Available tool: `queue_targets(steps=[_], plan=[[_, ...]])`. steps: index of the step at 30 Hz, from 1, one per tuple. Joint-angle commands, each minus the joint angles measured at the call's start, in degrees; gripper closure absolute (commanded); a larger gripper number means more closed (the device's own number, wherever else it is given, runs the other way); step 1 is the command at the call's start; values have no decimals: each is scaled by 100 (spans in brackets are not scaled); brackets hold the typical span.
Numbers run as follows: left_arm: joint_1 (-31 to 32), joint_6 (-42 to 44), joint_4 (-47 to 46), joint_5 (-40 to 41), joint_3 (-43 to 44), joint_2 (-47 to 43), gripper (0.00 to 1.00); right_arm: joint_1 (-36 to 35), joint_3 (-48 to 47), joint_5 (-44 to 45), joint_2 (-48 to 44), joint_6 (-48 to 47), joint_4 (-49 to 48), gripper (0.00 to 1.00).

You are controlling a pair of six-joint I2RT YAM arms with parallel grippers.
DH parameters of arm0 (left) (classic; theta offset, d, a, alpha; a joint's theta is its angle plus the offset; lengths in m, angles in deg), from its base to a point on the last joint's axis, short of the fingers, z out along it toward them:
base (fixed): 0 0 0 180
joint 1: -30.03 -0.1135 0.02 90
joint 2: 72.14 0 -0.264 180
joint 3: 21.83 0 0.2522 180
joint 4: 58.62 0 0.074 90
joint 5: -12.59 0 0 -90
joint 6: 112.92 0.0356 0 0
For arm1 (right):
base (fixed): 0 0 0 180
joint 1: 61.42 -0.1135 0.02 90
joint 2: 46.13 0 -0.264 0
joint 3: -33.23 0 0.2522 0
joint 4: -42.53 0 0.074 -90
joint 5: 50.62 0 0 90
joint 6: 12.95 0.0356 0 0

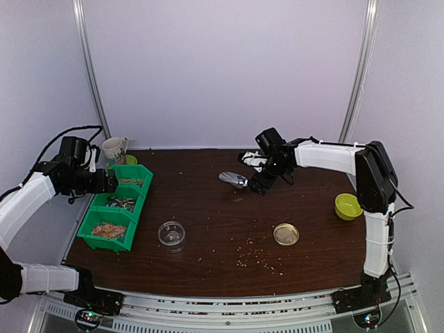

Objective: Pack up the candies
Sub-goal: Pick up the spatula from the center of the board.

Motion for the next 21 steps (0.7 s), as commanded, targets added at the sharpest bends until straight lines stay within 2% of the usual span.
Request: queue_targets(steps=[1,8,15,21], plan=[[-53,-4,-62,-38,117,-48,2,86,-526,76,358,-248,333,2],[-58,5,-62,-56,125,8,2,173,-1136,77,869,-338,635,4],[-59,14,-54,-74,133,53,2,262,-2115,-49,1524,-341,1499,4],[-53,22,-58,-76,134,82,2,280,-2585,-172,1820,-427,1904,5]])
